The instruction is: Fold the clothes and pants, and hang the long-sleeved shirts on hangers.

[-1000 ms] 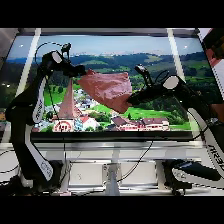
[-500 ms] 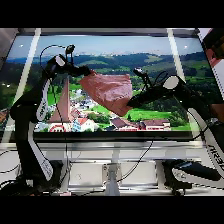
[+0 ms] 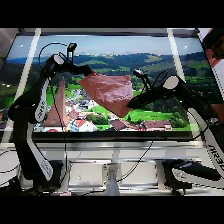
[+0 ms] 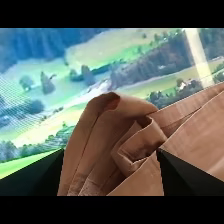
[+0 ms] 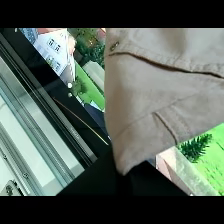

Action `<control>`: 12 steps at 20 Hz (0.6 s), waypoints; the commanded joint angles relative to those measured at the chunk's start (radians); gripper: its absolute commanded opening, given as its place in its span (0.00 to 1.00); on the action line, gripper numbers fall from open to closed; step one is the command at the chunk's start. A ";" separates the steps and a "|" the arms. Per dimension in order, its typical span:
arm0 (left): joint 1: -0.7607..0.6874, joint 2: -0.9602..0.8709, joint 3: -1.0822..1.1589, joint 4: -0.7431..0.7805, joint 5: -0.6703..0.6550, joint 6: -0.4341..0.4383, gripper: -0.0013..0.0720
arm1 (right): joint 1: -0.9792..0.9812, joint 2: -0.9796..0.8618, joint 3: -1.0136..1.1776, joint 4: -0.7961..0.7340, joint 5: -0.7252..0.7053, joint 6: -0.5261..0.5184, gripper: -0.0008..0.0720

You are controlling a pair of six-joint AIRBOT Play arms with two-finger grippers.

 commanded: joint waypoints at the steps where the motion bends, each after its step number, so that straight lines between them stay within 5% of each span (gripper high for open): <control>1: -0.017 0.019 0.000 0.040 0.009 0.047 0.91 | 0.000 0.001 0.000 -0.002 0.010 0.001 0.04; 3: -0.043 0.001 0.000 0.063 0.001 0.040 0.91 | 0.000 0.001 0.000 0.007 0.010 0.001 0.04; 4: -0.060 0.001 0.001 0.099 0.018 -0.011 0.99 | 0.000 0.001 0.000 0.013 0.011 0.001 0.04; 12: -0.105 0.047 0.003 0.329 -0.059 -0.069 0.98 | 0.000 0.004 0.000 -0.022 0.087 -0.014 0.04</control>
